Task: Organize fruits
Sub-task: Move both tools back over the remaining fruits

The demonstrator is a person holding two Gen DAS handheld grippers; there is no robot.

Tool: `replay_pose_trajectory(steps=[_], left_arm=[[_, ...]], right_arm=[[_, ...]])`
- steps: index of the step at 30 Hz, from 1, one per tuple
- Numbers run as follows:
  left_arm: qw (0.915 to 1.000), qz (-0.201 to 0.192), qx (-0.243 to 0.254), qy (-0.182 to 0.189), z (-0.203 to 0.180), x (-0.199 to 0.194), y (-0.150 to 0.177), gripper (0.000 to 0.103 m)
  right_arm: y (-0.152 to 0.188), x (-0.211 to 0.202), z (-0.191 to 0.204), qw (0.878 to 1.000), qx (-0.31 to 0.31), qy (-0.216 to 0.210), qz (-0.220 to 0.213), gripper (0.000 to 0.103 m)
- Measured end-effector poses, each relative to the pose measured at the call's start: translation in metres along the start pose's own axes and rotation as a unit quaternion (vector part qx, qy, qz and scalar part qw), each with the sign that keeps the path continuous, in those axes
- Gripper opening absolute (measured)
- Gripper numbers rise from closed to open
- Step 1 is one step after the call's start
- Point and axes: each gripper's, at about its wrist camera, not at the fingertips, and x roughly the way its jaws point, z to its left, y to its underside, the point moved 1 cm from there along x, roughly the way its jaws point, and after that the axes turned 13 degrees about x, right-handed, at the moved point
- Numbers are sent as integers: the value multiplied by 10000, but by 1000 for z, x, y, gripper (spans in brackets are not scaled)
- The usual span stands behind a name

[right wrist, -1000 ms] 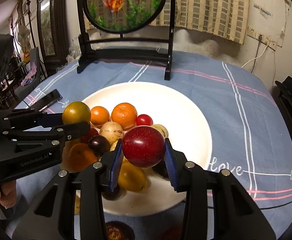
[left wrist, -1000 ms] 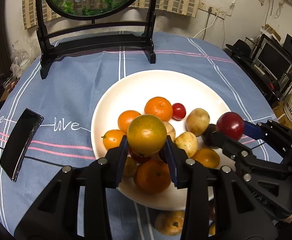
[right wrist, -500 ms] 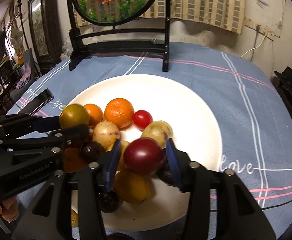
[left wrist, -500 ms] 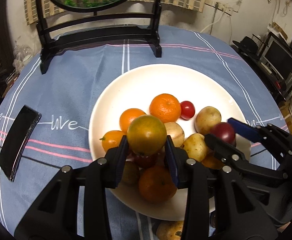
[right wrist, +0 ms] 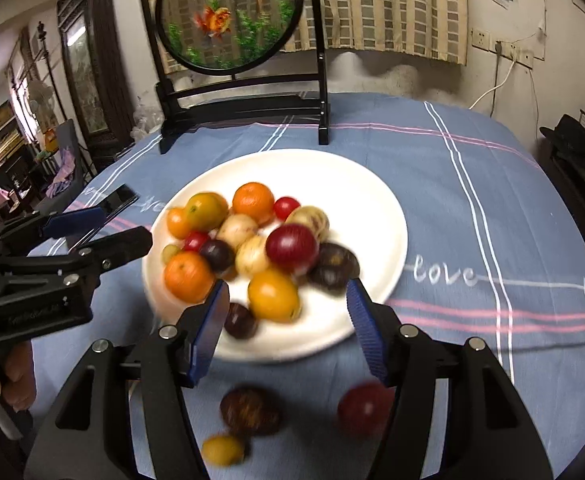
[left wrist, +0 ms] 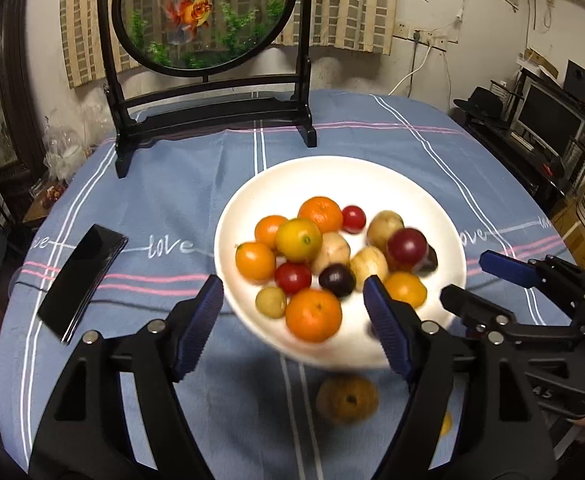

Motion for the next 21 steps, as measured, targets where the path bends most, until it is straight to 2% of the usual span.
replay_pose_trajectory(steps=[11,17,21], left_arm=[[9998,112,-12,169,-23,-34,49,83],[9993,232,-91,283,-34,-31,68,83],[9991,345,-33,232,-40,-25,78,83]], right_arm=[[54,-45,-19,9997,210,86,-25,64],[87,-57,-41,9982,581,137,-21,64],[96,-61,-46,9976,668,159,-3,64]])
